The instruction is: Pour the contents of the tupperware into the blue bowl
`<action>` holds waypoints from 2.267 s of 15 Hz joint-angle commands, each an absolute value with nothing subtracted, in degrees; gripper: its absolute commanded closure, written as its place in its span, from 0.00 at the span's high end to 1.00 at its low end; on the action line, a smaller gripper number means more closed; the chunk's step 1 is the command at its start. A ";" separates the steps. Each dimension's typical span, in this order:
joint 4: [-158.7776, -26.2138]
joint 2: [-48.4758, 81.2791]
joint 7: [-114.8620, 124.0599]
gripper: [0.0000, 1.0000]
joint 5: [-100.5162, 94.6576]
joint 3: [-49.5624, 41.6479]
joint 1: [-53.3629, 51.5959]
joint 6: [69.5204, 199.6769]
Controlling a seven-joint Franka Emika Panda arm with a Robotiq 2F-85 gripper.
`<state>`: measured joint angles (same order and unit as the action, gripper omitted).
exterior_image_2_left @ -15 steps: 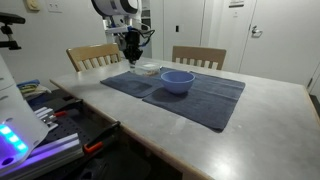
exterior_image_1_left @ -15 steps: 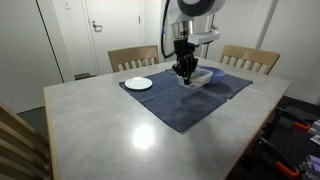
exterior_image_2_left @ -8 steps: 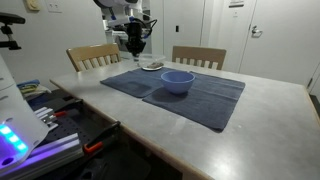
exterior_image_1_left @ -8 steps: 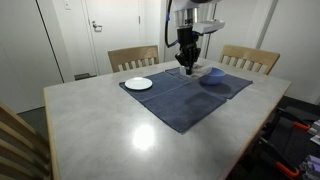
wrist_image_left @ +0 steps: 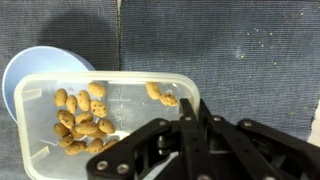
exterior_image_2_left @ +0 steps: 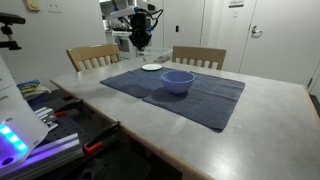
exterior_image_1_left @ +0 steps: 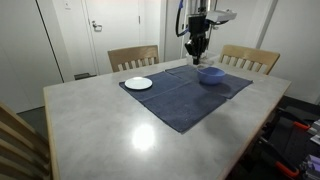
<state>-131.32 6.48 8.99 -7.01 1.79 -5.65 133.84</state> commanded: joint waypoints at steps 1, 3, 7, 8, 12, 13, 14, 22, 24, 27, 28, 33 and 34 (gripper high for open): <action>-135.47 2.94 4.34 0.02 -5.86 1.65 -3.71 136.66; -136.82 1.97 2.83 0.02 -5.35 1.54 -2.96 138.22; -140.39 -0.13 -1.07 0.02 -3.24 1.17 -1.69 143.76; -141.35 -0.49 -2.30 0.02 -2.15 1.13 -1.42 145.93; -144.56 -1.73 -8.65 0.02 3.65 0.97 -1.01 152.37; -145.04 -2.09 -9.94 0.02 4.80 0.90 -1.04 152.89; -145.46 -2.48 -11.08 0.02 5.77 0.87 -1.10 153.32; -147.10 -4.22 -16.50 0.02 10.17 0.47 -1.65 155.14; -147.75 -4.51 -18.77 0.02 12.42 0.26 -1.86 156.69; -148.44 -4.29 -23.05 0.02 16.96 -0.07 -2.15 159.24; -148.68 -4.22 -24.59 0.02 18.64 -0.18 -2.25 160.08; -150.42 -4.49 -35.44 0.02 30.58 -0.12 -2.52 164.74; -150.55 -4.49 -37.90 0.02 33.43 -0.07 -2.65 165.51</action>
<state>-148.50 -2.92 -31.17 26.71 0.43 -1.73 162.54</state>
